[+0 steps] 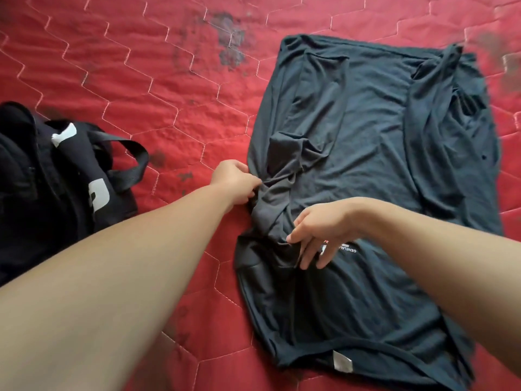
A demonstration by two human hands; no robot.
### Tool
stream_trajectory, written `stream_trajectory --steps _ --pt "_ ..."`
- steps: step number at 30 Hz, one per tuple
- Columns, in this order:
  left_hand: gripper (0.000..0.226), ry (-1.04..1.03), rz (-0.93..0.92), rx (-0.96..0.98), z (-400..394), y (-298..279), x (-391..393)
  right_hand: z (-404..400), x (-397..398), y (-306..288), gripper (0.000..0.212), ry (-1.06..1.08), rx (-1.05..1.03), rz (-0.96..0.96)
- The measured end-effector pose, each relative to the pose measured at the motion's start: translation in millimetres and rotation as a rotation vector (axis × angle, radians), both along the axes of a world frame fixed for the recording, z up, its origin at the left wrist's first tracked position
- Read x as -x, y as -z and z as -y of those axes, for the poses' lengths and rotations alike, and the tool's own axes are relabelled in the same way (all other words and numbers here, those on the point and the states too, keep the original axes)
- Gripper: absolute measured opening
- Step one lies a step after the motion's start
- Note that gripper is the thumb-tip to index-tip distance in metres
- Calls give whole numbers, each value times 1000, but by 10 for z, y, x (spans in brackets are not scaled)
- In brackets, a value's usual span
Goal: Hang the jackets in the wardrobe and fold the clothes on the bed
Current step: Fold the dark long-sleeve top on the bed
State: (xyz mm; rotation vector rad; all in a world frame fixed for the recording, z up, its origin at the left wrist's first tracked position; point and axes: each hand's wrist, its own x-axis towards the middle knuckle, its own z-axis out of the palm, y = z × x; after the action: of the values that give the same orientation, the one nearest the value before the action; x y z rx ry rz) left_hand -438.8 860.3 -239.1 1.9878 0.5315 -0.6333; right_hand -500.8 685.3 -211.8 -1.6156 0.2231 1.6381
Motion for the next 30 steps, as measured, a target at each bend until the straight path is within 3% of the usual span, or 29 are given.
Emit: stream_trajectory --steps 5,7,9,11,13,15,18,21,23,26,28,30 --pt "21 -140 280 -321 -213 -15 -195 110 -71 -41 25 -36 140 45" --pt "15 -170 299 -306 -272 -1 -189 107 -47 -54 27 -62 283 336" --pt "12 -172 275 -194 -268 41 -102 -13 16 -55 43 33 479 829" --pt "19 -128 235 -136 -227 67 88 -260 156 -55 57 169 502 1022" --pt "28 -16 235 -218 -203 72 372 -513 350 18 61 104 473 942" --pt "29 8 222 -232 -206 42 685 -667 512 143 43 7 485 920" --pt "24 25 216 -202 -238 -8 1042 -653 694 171 25 270 349 894" --pt "35 152 242 -238 -261 -37 1319 -570 955 94 21 566 39 612" --pt "39 199 328 -295 -282 -91 1552 -413 1232 51 22 504 35 629" --pt "36 463 552 -397 -245 -187 1963 37 1734 15 34 187 295 1065" --pt "45 756 485 -414 -169 -235 2210 351 2092 -22 34 -13 377 1265" --pt "54 983 354 -498 -77 -252 2378 616 2409 -38 41 -218 497 1270"
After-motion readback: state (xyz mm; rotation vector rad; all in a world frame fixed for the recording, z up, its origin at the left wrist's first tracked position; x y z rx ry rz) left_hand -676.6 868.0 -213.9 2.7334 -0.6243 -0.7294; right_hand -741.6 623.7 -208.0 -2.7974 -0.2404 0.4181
